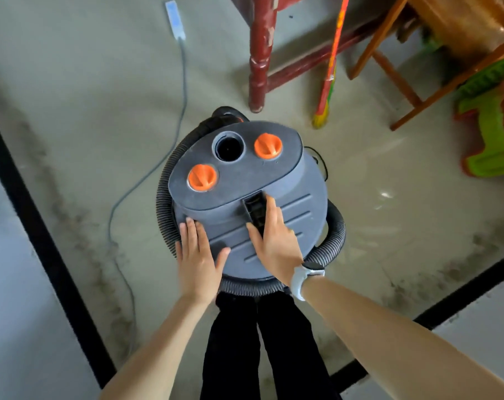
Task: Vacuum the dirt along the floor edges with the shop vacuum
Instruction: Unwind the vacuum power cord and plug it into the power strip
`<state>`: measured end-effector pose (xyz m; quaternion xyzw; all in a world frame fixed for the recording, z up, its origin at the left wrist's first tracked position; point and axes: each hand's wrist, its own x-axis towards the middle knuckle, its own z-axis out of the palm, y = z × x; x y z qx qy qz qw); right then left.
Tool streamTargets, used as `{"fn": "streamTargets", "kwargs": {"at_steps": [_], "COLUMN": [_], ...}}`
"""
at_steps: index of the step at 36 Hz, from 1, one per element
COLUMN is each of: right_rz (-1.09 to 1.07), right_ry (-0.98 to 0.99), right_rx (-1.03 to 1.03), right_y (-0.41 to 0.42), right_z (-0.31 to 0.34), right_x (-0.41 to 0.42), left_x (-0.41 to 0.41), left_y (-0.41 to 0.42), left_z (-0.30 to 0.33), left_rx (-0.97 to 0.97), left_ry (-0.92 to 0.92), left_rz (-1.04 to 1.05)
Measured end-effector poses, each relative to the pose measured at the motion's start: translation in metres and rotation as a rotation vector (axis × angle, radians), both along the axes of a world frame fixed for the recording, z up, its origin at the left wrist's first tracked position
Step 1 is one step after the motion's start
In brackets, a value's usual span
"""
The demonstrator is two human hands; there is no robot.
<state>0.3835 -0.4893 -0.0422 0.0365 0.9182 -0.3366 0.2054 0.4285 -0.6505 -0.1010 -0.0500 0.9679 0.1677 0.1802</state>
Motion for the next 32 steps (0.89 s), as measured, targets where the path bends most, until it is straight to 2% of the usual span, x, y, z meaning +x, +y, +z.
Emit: {"fn": "streamTargets", "kwargs": {"at_steps": [4,15,19,23,32], "right_rz": [0.035,0.051,0.061,0.04,0.023], "right_ry": [0.06,0.203,0.373,0.508,0.402], "right_rx": [-0.008,0.137,0.243,0.265,0.24], "right_y": [-0.045,-0.151,-0.179,-0.192,-0.234], "right_z": [0.001,-0.008,-0.013,-0.021,-0.019], "right_x": [-0.025,-0.098,-0.127,-0.153,-0.236], "left_x": [-0.016,-0.095,-0.122,-0.149,-0.239], "left_y": [-0.043,-0.142,-0.164,-0.177,-0.22], "left_z": [-0.003,0.005,0.002,0.001,0.006], "left_rx": [0.049,0.11,0.125,0.139,0.089], "left_ry": [0.094,0.073,0.075,0.088,0.027], "left_rz": [0.059,0.136,0.13,0.14,0.109]}}
